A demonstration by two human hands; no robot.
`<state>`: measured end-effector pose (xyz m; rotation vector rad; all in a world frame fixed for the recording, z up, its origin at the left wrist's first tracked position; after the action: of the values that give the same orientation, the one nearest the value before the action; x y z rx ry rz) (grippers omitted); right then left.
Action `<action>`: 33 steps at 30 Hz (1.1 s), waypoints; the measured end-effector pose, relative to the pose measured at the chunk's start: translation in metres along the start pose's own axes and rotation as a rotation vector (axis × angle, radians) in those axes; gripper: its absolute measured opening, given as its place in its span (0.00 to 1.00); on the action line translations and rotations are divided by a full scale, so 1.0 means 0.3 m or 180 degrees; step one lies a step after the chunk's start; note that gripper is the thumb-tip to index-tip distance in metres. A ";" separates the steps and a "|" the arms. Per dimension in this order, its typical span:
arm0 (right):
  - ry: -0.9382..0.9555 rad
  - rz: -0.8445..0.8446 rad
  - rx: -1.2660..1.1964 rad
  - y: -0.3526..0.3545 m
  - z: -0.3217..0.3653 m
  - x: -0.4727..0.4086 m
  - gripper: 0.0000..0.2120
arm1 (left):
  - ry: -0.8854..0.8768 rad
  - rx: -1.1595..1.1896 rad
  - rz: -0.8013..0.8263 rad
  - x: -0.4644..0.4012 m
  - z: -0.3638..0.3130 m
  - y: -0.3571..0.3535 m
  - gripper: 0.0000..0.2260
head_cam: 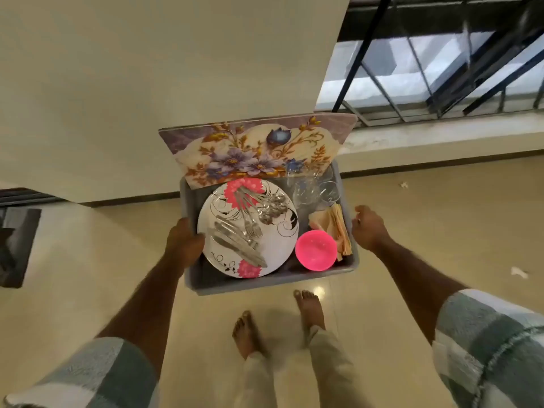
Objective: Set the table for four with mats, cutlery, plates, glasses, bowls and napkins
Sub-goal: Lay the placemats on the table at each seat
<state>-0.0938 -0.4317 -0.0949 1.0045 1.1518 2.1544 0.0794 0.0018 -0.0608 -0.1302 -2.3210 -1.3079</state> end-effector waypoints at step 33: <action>-0.0449 -0.0276 -0.0006 -0.149 -0.015 -0.165 0.16 | 0.0575 0.0122 -0.0335 -0.308 0.342 -0.175 0.14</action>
<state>-0.0640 -0.4454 -0.1530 1.0676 1.1057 1.9834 0.1092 0.0716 -0.1875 0.1195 -2.2229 -1.2680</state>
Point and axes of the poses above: each hand's wrist, its own x-axis away from the middle knuckle, its own y-axis out of the back of the hand, z = x × y, the point moved 10 cm from there along -x, towards the middle knuckle, and after that the axes turned 13 degrees about -z, right-handed, at the moved point
